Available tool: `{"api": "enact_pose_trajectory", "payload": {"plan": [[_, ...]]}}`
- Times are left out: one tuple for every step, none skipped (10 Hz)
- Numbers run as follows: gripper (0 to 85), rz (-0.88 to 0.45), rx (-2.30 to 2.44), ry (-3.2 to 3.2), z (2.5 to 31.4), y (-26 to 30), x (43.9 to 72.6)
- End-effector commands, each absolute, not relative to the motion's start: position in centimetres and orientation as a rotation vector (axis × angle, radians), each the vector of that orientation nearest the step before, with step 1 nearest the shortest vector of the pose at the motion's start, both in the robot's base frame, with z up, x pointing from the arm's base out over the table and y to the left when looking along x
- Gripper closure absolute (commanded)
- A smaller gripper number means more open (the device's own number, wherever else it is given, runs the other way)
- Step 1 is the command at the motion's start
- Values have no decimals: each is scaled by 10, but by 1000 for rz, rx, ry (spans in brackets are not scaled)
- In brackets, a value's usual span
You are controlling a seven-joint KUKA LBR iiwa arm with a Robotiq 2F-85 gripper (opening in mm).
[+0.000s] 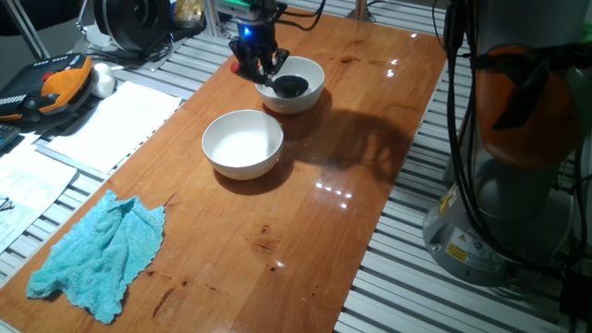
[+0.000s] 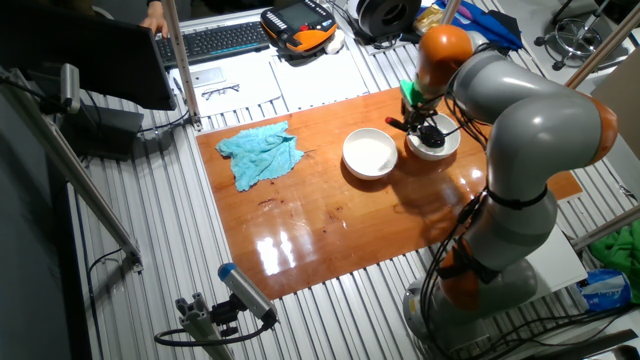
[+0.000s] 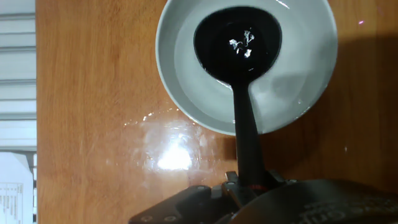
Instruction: Scoop water with a large spoon from one bowl to another
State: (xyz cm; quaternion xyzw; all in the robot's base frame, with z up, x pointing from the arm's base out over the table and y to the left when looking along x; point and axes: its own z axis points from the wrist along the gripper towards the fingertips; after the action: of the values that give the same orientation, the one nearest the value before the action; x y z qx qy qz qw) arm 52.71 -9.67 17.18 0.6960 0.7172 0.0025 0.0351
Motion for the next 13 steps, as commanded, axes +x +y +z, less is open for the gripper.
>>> {"api": "enact_pose_trajectory", "payload": {"plan": [[850, 14, 2131, 2214, 173, -98, 527], [850, 18, 2113, 2223, 174, -98, 526], [850, 18, 2087, 2228, 175, -99, 526], [850, 10, 2066, 2227, 178, -101, 526], [850, -4, 2058, 2226, 183, -102, 526], [850, -16, 2055, 2234, 190, -103, 527], [850, -26, 2047, 2232, 195, -103, 528], [850, -45, 2035, 2227, 198, -102, 528], [850, -51, 2025, 2230, 200, -102, 528], [850, -54, 2018, 2230, 202, -102, 527], [850, -60, 2006, 2228, 203, -102, 527], [850, -69, 1994, 2224, 203, -102, 527], [850, -82, 1983, 2220, 203, -101, 527]]}}
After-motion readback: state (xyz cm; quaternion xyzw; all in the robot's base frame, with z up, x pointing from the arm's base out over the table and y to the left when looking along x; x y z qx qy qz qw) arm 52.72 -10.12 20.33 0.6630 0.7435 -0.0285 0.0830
